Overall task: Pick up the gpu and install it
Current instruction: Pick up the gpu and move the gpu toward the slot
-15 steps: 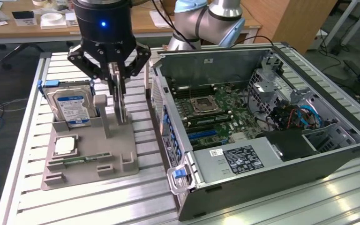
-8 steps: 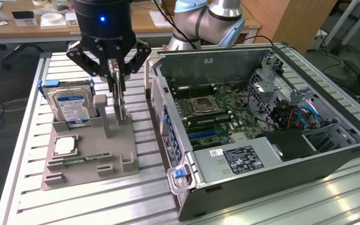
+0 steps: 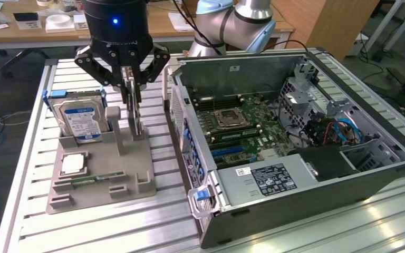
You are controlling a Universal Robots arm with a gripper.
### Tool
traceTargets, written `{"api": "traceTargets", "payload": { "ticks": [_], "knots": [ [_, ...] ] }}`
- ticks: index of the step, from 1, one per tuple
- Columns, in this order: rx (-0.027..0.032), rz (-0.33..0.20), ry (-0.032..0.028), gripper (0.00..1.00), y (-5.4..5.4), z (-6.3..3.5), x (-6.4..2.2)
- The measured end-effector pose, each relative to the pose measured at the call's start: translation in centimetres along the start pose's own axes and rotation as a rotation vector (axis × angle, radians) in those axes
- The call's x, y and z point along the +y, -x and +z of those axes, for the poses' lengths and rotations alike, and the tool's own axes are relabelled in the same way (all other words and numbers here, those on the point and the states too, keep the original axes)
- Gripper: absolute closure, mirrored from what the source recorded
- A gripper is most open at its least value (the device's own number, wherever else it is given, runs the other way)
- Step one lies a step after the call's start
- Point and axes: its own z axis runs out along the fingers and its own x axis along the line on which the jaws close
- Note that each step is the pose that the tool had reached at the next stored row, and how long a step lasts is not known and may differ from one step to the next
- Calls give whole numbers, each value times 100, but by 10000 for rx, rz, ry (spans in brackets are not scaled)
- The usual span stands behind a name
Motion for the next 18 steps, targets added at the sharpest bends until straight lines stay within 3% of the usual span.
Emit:
{"api": "traceTargets", "payload": {
  "ticks": [7,18],
  "knots": [
    [0,0,0,73,1,-55,3],
    [-1,0,1,73,6,-240,11]
  ]
}}
